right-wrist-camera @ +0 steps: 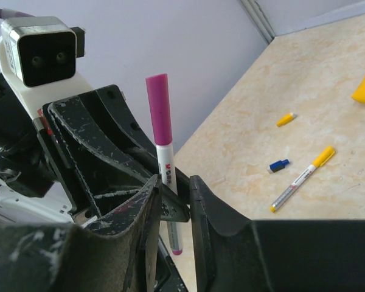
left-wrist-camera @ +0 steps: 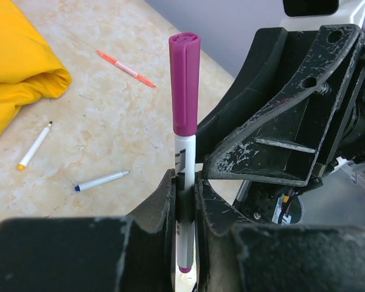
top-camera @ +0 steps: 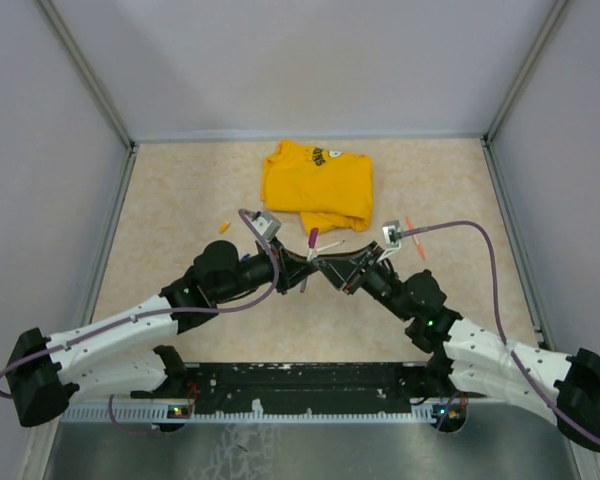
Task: Insert the pens into the pen caps
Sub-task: Insert the pen cap onto the pen, then press the pen cap onto the pen.
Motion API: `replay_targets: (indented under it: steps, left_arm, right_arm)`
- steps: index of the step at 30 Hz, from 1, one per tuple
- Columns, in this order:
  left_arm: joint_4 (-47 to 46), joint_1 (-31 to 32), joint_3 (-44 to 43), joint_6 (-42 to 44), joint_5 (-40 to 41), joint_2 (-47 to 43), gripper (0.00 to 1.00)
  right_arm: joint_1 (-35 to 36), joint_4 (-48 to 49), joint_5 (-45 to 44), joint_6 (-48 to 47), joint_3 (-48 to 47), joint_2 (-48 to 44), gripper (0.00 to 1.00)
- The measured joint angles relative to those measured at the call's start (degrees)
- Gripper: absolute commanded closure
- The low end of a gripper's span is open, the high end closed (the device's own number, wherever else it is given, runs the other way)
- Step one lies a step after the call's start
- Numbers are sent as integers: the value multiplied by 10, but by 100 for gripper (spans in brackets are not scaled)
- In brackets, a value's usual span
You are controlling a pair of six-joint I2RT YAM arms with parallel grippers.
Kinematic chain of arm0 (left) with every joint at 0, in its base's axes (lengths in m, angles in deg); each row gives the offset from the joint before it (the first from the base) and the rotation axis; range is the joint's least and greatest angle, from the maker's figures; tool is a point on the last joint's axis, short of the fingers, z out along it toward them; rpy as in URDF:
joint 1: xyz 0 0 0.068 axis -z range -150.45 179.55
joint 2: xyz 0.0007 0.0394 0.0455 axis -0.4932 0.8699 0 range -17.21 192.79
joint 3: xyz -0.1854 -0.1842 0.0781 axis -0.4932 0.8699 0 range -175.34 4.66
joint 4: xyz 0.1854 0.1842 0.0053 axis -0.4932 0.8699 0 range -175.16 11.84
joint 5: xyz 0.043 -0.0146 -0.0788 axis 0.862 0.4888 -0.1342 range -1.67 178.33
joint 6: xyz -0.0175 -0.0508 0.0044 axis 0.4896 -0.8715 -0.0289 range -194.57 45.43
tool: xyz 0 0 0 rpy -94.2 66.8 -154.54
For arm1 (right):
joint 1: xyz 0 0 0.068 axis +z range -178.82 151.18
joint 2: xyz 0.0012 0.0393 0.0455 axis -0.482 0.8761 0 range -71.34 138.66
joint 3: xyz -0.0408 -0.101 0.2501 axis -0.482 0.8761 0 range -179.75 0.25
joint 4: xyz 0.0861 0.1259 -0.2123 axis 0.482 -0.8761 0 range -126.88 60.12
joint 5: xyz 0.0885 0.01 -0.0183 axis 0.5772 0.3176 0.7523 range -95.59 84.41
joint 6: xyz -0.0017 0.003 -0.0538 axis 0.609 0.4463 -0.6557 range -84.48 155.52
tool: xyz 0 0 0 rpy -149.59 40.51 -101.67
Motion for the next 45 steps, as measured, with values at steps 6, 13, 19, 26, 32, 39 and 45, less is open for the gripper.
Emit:
replay_targets:
  steps: [6, 13, 19, 26, 32, 39, 45]
  left_arm:
    - [0, 0, 0, 3, 11, -9, 100]
    - [10, 0, 0, 20, 9, -9, 100]
    - [12, 0, -1, 31, -14, -1, 100]
    - [17, 0, -12, 43, -52, 21, 100]
    - [17, 0, -13, 45, -70, 23, 100]
    - [17, 0, -13, 46, -76, 24, 100]
    - [16, 0, -13, 46, -77, 25, 100]
  right_arm:
    - [0, -78, -21, -29, -13, -54, 71]
    - [0, -221, -97, -66, -96, -100, 59]
    - [-4, -310, -125, -80, -202, -66, 55]
    - [-7, -347, -104, -82, -250, 0, 55]
    - [-10, -363, -78, -81, -250, 25, 58]
    - [-10, -366, -60, -75, -250, 25, 72]
    - [-10, -366, -54, -70, -250, 23, 87]
